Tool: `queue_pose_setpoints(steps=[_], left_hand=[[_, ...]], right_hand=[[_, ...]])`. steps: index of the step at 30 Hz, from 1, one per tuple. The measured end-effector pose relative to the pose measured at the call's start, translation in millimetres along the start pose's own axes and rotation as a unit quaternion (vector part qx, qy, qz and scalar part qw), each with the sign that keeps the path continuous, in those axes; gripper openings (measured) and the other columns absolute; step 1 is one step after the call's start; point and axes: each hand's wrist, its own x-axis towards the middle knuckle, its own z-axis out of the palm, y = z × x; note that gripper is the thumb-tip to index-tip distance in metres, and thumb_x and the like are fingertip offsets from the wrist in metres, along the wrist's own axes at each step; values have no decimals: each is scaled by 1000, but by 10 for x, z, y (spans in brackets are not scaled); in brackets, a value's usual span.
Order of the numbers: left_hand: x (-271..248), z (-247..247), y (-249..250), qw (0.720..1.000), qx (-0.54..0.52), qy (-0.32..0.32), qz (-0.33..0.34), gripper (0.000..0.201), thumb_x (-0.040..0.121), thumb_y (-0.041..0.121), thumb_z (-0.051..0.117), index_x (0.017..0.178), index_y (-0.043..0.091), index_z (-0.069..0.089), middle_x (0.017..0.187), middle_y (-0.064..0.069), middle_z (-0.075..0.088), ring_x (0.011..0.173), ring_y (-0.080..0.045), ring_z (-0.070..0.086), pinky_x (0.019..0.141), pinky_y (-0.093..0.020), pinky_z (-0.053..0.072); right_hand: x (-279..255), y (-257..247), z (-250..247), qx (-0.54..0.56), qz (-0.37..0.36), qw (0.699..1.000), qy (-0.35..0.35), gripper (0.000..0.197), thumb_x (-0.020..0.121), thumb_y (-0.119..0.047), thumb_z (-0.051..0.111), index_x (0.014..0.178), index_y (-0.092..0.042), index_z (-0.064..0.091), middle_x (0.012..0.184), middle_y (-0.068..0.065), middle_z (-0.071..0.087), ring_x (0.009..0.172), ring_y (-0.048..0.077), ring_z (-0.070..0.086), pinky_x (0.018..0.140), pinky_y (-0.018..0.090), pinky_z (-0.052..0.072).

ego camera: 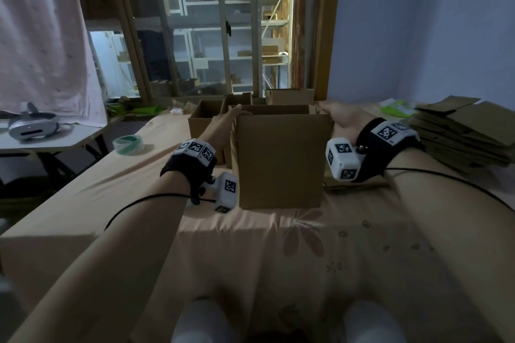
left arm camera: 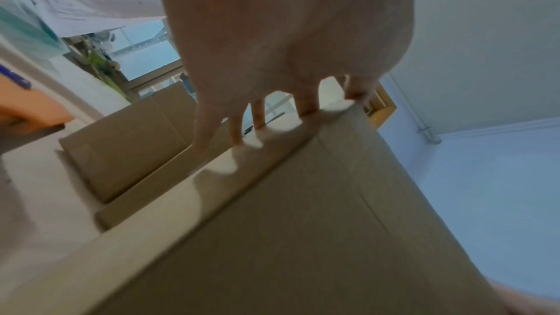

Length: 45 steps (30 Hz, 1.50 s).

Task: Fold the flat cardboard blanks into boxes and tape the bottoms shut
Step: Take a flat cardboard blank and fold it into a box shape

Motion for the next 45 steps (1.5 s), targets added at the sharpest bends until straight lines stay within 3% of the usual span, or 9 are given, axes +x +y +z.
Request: queue_pose_setpoints(steps=[3,8,11,14,21,28,36,39,45], left_hand=[[4,8,-63,992,-124,24,-16,35,92,45,47,117,31,67,129,-9,55,117,-25,51,91,-37,46],[19,-100,-82,985,-171,8,-30,54,90,53,47,141,39,38,139,-8,47,122,-27,51,105,-49,40],[4,-129,-99,983,-184,28,-8,54,95,44,46,143,48,20,139,-6,43,121,-30,50,100,-55,43],[14,-113,-174,967,-249,-2,-46,49,94,52,43,137,27,43,135,-15,54,110,-27,59,90,-45,52],[50,6,-213,968,-236,21,-78,73,68,69,60,130,30,50,129,-17,57,109,-33,62,72,-45,55],[67,-53,-306,973,-229,38,-13,42,89,52,54,124,31,43,117,-9,56,94,-22,61,74,-41,55],[129,-47,-196,985,-169,44,-9,34,90,52,51,120,35,44,123,-11,54,103,-26,60,79,-41,54],[133,-59,-112,981,-195,-12,-20,52,82,56,59,126,27,53,124,-15,60,107,-30,62,85,-43,54],[117,-62,42,993,-110,-29,-29,45,84,25,64,127,35,55,126,-16,56,108,-32,61,85,-44,55]], right_hand=[[32,40,107,12,-42,999,25,42,104,-29,29,132,-13,57,131,16,59,91,36,71,81,46,57],[-16,109,146,8,-35,999,-17,45,102,-28,38,82,-6,72,71,10,69,60,23,69,71,38,51],[-53,127,130,-9,-34,998,-56,53,95,-53,48,116,-9,67,101,13,73,93,28,71,90,44,52],[-9,185,122,-9,-6,997,-81,82,81,-80,37,135,-21,55,127,16,64,118,36,60,103,55,42],[13,217,76,63,-20,996,-53,26,97,-34,48,101,-14,64,88,6,64,76,23,65,78,34,54],[49,276,62,13,1,997,-79,59,84,-63,59,105,-9,70,96,13,72,85,29,69,90,42,51],[170,153,6,13,55,997,-61,17,81,-23,64,78,-16,48,69,2,46,50,20,52,52,30,51],[193,147,-7,22,55,997,-58,25,78,-15,60,63,-18,41,61,1,44,47,18,45,51,30,45],[136,179,60,32,44,998,-16,37,79,-14,59,46,-16,41,49,0,44,41,17,42,52,31,40]])
